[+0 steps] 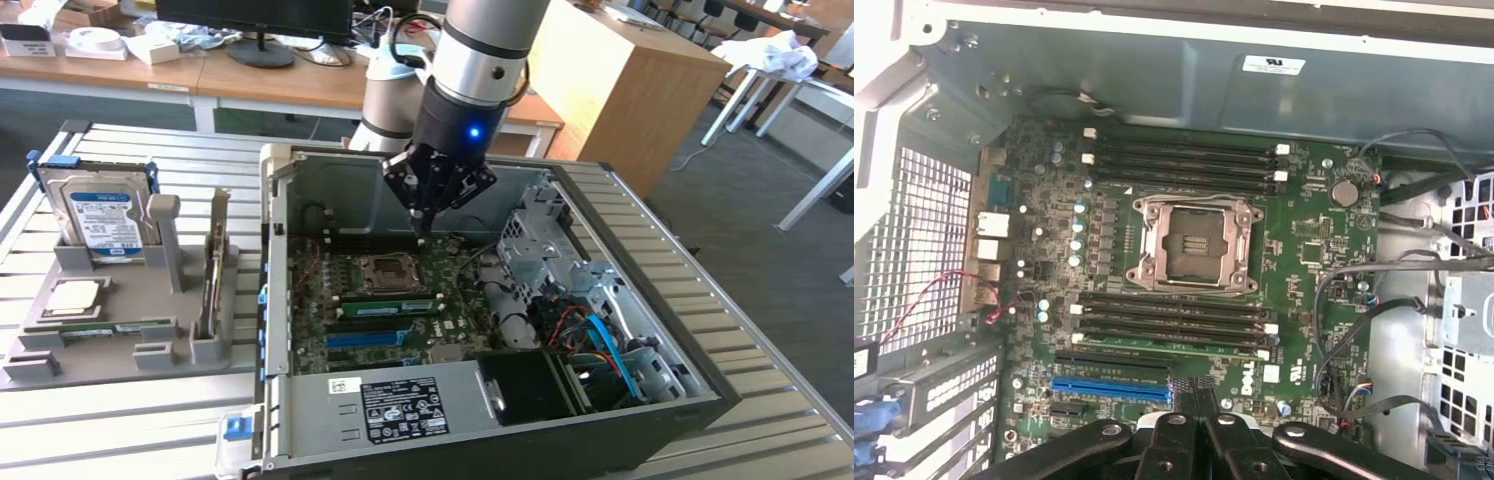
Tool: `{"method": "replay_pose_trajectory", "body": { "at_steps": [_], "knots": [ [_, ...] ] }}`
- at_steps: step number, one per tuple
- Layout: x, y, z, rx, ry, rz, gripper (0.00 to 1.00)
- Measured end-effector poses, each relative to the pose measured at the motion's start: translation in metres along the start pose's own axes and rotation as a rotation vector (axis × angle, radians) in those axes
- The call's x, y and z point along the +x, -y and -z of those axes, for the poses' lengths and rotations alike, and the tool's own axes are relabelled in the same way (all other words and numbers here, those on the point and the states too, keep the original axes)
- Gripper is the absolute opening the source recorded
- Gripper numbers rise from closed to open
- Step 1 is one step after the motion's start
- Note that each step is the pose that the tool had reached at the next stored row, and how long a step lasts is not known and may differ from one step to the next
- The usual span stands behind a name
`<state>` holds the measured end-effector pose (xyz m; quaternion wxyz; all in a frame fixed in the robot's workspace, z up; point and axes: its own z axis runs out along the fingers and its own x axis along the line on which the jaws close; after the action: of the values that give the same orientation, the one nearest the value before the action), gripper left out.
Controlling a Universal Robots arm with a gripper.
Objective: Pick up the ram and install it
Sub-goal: 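Press down the ram until it locks into place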
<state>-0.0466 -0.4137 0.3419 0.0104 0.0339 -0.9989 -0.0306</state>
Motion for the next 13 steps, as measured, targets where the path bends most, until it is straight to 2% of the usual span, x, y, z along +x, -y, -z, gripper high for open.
{"method": "replay_pose_trajectory", "body": {
  "at_steps": [5,13],
  "knots": [
    [0.0043,-0.0003,-0.0001,-0.0006,0.0001,0.0,0.1],
    [0.0047,-0.0004,0.0018,-0.0006,0.0001,0.0,0.1]
  ]
}}
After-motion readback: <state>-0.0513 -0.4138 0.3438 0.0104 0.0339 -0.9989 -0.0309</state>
